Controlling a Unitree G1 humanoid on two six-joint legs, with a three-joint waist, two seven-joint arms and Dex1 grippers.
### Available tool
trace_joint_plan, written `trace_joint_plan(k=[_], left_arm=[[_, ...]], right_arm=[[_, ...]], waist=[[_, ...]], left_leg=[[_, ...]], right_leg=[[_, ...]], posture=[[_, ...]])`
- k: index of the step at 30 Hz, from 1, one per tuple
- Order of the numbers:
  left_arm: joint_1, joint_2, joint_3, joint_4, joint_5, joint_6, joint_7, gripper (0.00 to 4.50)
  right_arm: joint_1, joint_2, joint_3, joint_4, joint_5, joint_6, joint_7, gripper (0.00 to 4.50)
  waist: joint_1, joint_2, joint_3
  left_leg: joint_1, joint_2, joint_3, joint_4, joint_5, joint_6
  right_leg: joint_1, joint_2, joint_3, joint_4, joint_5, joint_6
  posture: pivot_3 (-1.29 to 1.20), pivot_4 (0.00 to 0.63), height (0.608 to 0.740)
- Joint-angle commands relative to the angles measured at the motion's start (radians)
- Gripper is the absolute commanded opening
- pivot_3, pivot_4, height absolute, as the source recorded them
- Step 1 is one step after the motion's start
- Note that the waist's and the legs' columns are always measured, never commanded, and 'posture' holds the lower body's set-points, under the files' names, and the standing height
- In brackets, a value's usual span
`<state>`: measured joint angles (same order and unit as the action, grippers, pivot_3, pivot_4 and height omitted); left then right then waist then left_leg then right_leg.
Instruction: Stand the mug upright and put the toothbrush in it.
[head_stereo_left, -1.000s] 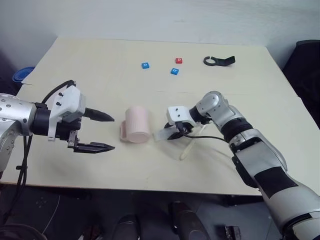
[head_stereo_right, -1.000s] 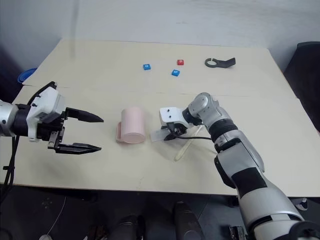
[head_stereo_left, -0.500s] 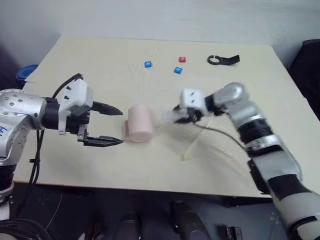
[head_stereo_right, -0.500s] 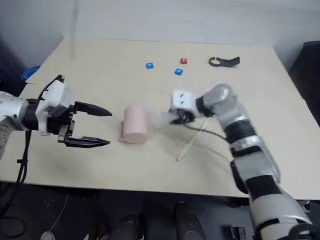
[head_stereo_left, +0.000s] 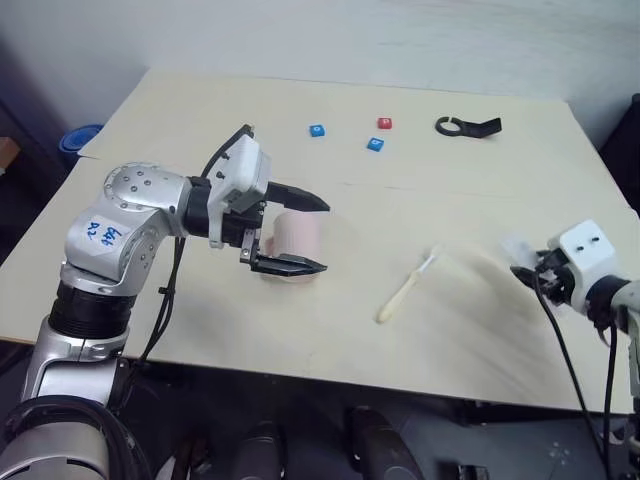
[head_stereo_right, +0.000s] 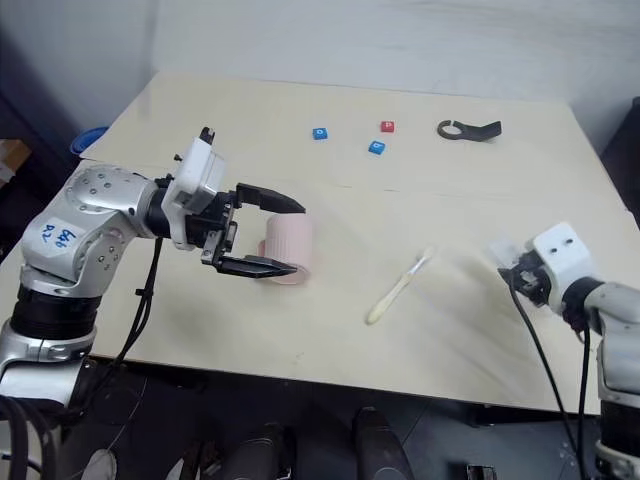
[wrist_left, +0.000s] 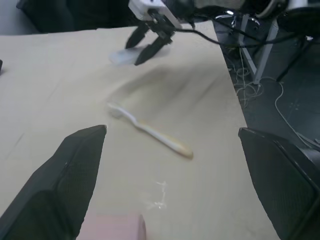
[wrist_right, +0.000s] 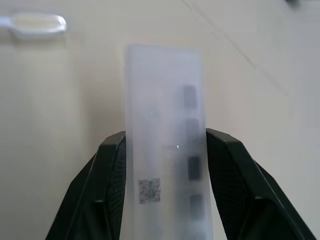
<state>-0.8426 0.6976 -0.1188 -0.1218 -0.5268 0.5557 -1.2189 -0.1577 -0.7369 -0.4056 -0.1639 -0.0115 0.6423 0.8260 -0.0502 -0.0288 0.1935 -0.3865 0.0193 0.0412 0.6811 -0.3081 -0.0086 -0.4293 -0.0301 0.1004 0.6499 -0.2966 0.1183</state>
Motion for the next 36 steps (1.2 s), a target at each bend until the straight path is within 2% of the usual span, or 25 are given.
trace_joint_plan(k=[1,6,9,14,16,18,20,23,29,36], left_arm=[[-0.039,-0.016,0.008,0.024,0.011,-0.029,-0.016,4.5],[-0.024,-0.018,0.036,0.044,0.022,-0.026,0.01,4.5],[0.023,-0.003,0.128,0.031,-0.021,0.139,0.155,4.5],[0.157,0.04,0.34,-0.068,-0.121,0.551,0.42,4.5],[0.16,0.013,0.425,-0.07,-0.119,0.767,0.545,4.5],[0.154,-0.037,0.502,-0.037,-0.078,0.94,0.655,4.5],[0.17,-0.075,0.538,-0.053,-0.082,1.019,0.69,4.5],[0.136,-0.147,0.571,0.005,-0.065,1.058,0.794,4.5],[0.095,-0.212,0.521,0.122,-0.01,1.059,0.924,4.5],[0.024,-0.229,0.339,0.259,0.05,1.004,0.918,4.5]], right_arm=[[0.045,0.022,-0.049,-0.07,0.03,0.035,-0.075,1.95],[0.041,-0.002,-0.095,-0.117,0.132,0.115,-0.07,3.55],[0.011,-0.082,-0.118,-0.205,0.26,0.218,0.03,4.49],[-0.007,-0.181,-0.158,-0.434,0.593,0.417,0.193,4.49],[-0.025,-0.189,-0.177,-0.516,0.748,0.477,0.221,4.49],[-0.037,-0.194,-0.161,-0.563,0.82,0.482,0.216,4.49],[-0.045,-0.197,-0.121,-0.578,0.836,0.468,0.186,3.84],[-0.069,-0.182,-0.072,-0.556,0.831,0.443,0.118,3.06],[-0.084,-0.183,-0.038,-0.535,0.865,0.418,0.063,3.06],[-0.07,-0.168,-0.028,-0.55,0.893,0.389,-0.007,3.06]], waist=[[-0.006,0.0,0.0],[-0.007,0.0,0.0],[-0.008,0.0,0.0],[-0.008,-0.001,0.0],[-0.004,-0.002,0.001],[0.0,-0.002,0.001],[0.006,-0.003,0.0],[0.018,-0.005,0.0],[0.024,-0.005,-0.001],[0.024,-0.005,-0.001]], left_leg=[[0.0,0.0,0.0,0.0,0.0,0.0],[0.001,0.0,-0.001,0.0,0.0,0.0],[0.001,0.001,-0.001,0.0,0.0,0.0],[0.001,0.009,-0.004,-0.001,-0.001,0.0],[0.001,0.009,-0.007,0.0,-0.001,0.0],[0.0,0.008,-0.007,0.0,-0.001,0.0],[0.0,0.006,-0.008,0.0,-0.002,0.0],[-0.001,0.005,-0.007,0.0,-0.002,0.0],[-0.002,0.003,-0.008,-0.001,-0.002,-0.001],[-0.001,0.0,-0.008,-0.002,-0.002,-0.001]], right_leg=[[0.0,0.001,0.001,0.0,0.0,0.0],[0.0,0.002,0.003,0.002,0.0,0.0],[-0.001,0.002,0.004,0.002,0.0,0.001],[-0.001,0.005,0.003,0.001,0.0,0.001],[0.0,0.004,0.0,0.001,-0.001,0.0],[0.0,0.004,-0.001,0.001,-0.001,0.0],[0.001,0.002,-0.002,0.0,-0.001,0.0],[0.001,0.0,-0.002,-0.004,0.0,0.001],[0.0,-0.01,-0.006,-0.005,0.0,0.001],[0.001,-0.012,-0.006,-0.005,0.0,0.001]], posture=[[0.0,0.15,0.74],[0.0,0.15,0.74],[0.0,0.15,0.74],[0.0,0.15,0.74],[0.0,0.15,0.74],[0.0,0.15,0.74],[0.0,0.15,0.74],[0.0,0.15,0.74],[0.0,0.15,0.74],[0.0,0.15,0.74]])
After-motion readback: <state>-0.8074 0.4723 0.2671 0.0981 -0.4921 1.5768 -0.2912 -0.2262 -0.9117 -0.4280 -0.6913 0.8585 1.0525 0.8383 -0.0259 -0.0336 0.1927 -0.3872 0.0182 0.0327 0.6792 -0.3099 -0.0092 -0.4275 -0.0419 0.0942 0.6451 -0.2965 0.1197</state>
